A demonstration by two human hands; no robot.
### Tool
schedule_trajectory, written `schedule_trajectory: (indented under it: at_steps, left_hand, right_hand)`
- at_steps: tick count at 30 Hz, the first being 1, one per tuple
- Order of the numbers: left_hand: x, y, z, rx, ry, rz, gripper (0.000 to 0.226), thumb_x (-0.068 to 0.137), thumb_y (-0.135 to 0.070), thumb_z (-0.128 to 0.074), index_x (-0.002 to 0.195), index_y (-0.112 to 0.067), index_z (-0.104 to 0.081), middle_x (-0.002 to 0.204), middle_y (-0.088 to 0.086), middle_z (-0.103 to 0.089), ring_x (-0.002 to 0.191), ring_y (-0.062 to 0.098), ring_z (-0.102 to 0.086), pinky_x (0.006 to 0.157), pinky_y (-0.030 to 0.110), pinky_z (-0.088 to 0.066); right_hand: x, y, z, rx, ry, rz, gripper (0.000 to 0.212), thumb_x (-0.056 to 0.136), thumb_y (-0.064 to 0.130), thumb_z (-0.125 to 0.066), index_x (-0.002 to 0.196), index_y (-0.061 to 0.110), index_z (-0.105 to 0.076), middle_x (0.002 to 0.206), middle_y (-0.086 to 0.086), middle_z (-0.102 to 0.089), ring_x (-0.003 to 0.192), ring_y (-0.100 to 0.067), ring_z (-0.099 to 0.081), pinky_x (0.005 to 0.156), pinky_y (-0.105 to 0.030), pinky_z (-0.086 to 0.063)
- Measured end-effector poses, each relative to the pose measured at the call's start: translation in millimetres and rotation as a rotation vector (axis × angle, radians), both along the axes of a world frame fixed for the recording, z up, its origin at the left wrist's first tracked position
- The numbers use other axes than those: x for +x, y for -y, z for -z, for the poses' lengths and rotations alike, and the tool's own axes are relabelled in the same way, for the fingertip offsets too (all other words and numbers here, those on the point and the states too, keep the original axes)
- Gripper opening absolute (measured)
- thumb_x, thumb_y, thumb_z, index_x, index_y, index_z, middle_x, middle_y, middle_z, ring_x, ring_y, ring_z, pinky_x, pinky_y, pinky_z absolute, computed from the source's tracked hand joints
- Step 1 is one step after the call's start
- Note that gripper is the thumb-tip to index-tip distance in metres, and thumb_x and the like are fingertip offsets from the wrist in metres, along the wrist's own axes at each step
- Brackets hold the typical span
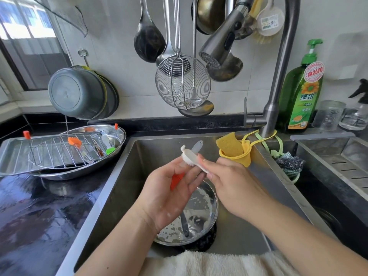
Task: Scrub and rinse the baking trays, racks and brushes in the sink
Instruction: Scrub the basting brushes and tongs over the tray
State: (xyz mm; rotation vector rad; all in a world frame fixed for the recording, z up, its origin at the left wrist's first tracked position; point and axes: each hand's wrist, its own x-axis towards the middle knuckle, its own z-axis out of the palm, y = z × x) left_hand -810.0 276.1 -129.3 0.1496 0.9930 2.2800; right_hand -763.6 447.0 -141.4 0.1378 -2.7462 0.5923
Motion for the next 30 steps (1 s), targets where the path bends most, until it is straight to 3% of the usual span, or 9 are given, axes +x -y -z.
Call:
schedule_trajectory:
  at_steps: [3, 6, 9, 15, 21, 23, 27, 30]
  left_hand:
    - [3.5, -3.8, -0.1, -0.066, -0.05, -0.033, 0.049, 0.099, 0.004, -0.028, 0.135, -0.004, -0.061, 0.134, 0.014, -0.069, 0.127, 0.026, -0.065, 0.115, 0.041, -0.041]
    - [-0.4, -4.6, 2.5, -0.04, 0.008, -0.116, 0.039, 0.099, 0.004, -0.039, 0.13, 0.004, -0.062, 0.131, 0.022, -0.069, 0.121, 0.03, -0.069, 0.108, 0.042, -0.049]
    - [-2.3, -1.9, 4.2, -0.006, 0.038, -0.16, 0.049, 0.083, 0.007, -0.05, 0.131, 0.007, -0.061, 0.129, 0.024, -0.069, 0.12, 0.033, -0.069, 0.104, 0.044, -0.051]
    - [-0.6, -3.4, 6.2, -0.061, 0.0, -0.102, 0.052, 0.096, 0.01, -0.027, 0.139, 0.001, -0.055, 0.131, 0.015, -0.071, 0.121, 0.03, -0.069, 0.11, 0.046, -0.047]
    - [-1.6, 0.7, 5.1, -0.059, 0.015, -0.133, 0.038, 0.098, 0.006, -0.038, 0.123, 0.006, -0.066, 0.122, 0.022, -0.073, 0.117, 0.032, -0.071, 0.11, 0.048, -0.048]
    - [0.4, 0.2, 4.1, -0.066, 0.008, -0.135, 0.038, 0.099, 0.006, -0.035, 0.118, 0.004, -0.068, 0.111, 0.017, -0.076, 0.114, 0.03, -0.072, 0.111, 0.048, -0.048]
    - [3.3, -3.0, 0.6, -0.079, 0.01, -0.15, 0.053, 0.093, 0.012, -0.025, 0.132, 0.002, -0.06, 0.123, 0.018, -0.073, 0.115, 0.032, -0.072, 0.106, 0.045, -0.051]
    - [2.9, -1.6, -0.4, -0.064, 0.014, -0.155, 0.054, 0.092, 0.013, -0.025, 0.133, 0.002, -0.059, 0.124, 0.018, -0.073, 0.116, 0.032, -0.072, 0.102, 0.046, -0.057]
  right_hand:
    - [-4.3, -6.7, 1.7, -0.017, -0.003, 0.074, 0.05, 0.106, 0.029, -0.045, 0.152, 0.046, -0.036, 0.089, 0.008, -0.043, 0.08, -0.016, -0.05, 0.07, -0.041, -0.051]
    - [0.8, 5.1, 2.1, -0.031, -0.002, -0.03, 0.047, 0.104, 0.026, -0.051, 0.148, 0.044, -0.046, 0.09, 0.008, -0.046, 0.08, -0.016, -0.052, 0.069, -0.042, -0.051]
    - [1.8, 10.6, 4.7, -0.042, -0.03, -0.094, 0.044, 0.102, 0.025, -0.056, 0.142, 0.043, -0.054, 0.089, 0.007, -0.049, 0.078, -0.016, -0.052, 0.066, -0.042, -0.051]
    - [-14.2, -17.5, 6.4, -0.043, -0.093, 0.199, 0.045, 0.103, 0.024, -0.053, 0.145, 0.04, -0.052, 0.082, 0.007, -0.043, 0.072, -0.019, -0.051, 0.065, -0.045, -0.052]
    - [1.5, 8.3, 4.4, 0.007, -0.112, -0.069, 0.046, 0.102, 0.027, -0.055, 0.144, 0.044, -0.05, 0.086, 0.006, -0.048, 0.072, -0.018, -0.053, 0.06, -0.044, -0.051]
    - [-2.8, 5.4, 5.8, 0.006, -0.176, -0.016, 0.045, 0.101, 0.026, -0.057, 0.143, 0.043, -0.052, 0.083, 0.006, -0.048, 0.068, -0.018, -0.052, 0.056, -0.044, -0.05]
    - [-13.9, -21.3, 1.9, -0.019, -0.201, 0.261, 0.045, 0.102, 0.023, -0.055, 0.144, 0.035, -0.054, 0.081, 0.007, -0.048, 0.068, -0.021, -0.052, 0.059, -0.046, -0.052]
    - [-7.7, -11.4, 0.2, -0.049, -0.182, 0.185, 0.046, 0.102, 0.023, -0.055, 0.146, 0.035, -0.052, 0.081, 0.007, -0.047, 0.068, -0.019, -0.051, 0.06, -0.047, -0.052]
